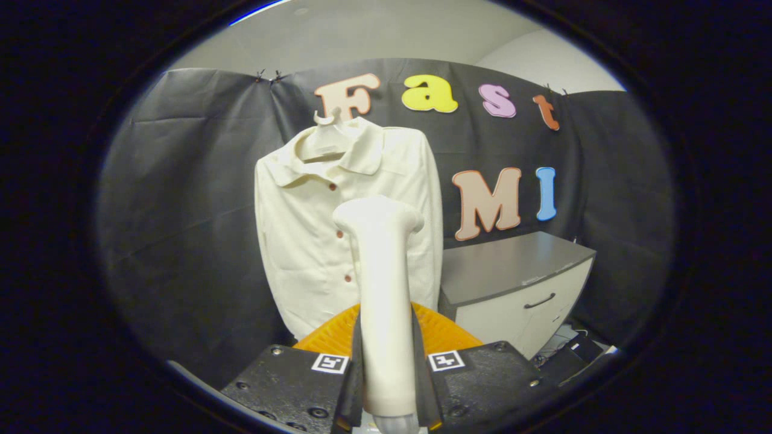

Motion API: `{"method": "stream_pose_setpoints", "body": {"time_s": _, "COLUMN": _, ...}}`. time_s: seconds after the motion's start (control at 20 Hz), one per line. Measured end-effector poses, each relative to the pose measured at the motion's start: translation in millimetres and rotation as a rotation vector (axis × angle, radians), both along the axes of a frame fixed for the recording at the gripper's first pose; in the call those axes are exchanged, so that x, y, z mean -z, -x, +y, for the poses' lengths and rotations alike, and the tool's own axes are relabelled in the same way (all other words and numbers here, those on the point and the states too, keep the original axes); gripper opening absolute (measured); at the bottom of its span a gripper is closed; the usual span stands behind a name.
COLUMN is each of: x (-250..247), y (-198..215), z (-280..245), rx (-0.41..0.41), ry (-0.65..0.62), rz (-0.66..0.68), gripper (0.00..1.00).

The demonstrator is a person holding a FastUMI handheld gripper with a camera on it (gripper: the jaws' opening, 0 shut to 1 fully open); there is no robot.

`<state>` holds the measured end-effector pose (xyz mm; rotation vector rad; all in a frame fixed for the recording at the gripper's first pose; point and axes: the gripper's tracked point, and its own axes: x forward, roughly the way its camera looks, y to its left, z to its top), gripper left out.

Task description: Iron the clothes twice with a garment steamer, once on the left side and once on the right side.

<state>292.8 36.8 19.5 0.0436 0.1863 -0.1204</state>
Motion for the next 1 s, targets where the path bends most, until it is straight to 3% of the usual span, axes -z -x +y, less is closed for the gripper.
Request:
{"method": "stream_pose_setpoints", "body": {"time_s": 0.4, "x": -7, "y": -21, "z": 73, "rx": -0.075, "ry": -0.058, "rz": -0.008, "gripper": 0.34}}
{"method": "stream_pose_setpoints", "body": {"time_s": 1.0, "x": 33, "y": -127, "z": 132, "rx": -0.157, "ry": -0.017, "rz": 0.059, "gripper": 0.34}}
